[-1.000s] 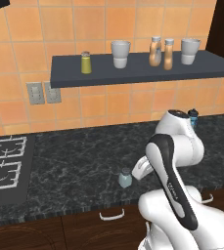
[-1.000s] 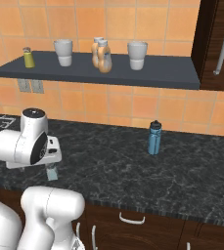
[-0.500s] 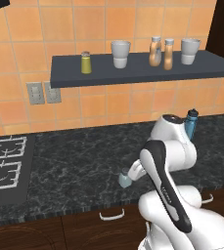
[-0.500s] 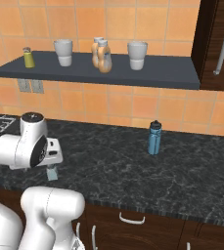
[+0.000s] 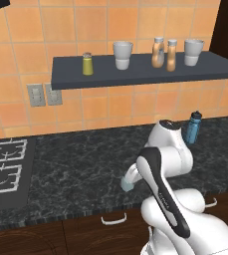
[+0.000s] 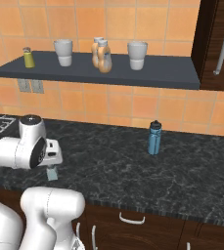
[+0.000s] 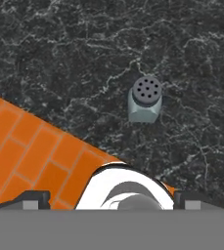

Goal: Put the shaker and condiment bottle from the counter next to their counterparts in the cabinet.

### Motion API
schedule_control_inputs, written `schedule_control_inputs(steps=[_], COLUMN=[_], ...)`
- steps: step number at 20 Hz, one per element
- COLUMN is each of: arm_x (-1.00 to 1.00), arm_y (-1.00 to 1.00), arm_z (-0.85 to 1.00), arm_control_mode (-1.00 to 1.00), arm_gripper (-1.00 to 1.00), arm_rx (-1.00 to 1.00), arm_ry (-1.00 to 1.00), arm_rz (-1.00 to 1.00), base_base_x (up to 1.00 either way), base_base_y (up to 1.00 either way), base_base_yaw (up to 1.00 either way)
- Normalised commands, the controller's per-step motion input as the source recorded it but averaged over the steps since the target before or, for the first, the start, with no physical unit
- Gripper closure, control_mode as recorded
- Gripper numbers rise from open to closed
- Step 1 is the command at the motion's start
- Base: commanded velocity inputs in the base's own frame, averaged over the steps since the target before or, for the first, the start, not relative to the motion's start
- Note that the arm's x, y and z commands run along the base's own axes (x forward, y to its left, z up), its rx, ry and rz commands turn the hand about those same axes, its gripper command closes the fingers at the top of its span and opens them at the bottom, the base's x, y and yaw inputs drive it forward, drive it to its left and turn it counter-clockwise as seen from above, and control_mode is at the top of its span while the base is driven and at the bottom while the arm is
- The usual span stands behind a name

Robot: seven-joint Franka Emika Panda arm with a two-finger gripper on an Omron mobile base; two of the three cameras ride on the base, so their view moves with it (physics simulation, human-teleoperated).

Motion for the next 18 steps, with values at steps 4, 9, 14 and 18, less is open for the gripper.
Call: schedule_control_inputs(steps=[4,9,14,18], arm_x=[0.22,0.23,0.19,0.23], arm_y=[0.0,0.0,0.02,0.05], arm_z=[-0.15,-0.17,-0.27,-0.32], arm_control_mode=[-1.0,-1.0,-1.0,-1.0], arm_gripper=[-1.0,-1.0,-1.0,-1.0], arm_rx=[-0.01,-0.01,0.0,0.0], arm_ry=[0.0,0.0,0.02,0.05], arm_rz=[-0.04,-0.06,-0.07,-0.07], base_base_x=[0.0,0.0,0.0,0.0], base_base_y=[0.0,0.0,0.0,0.0], base_base_yaw=[0.0,0.0,0.0,0.0])
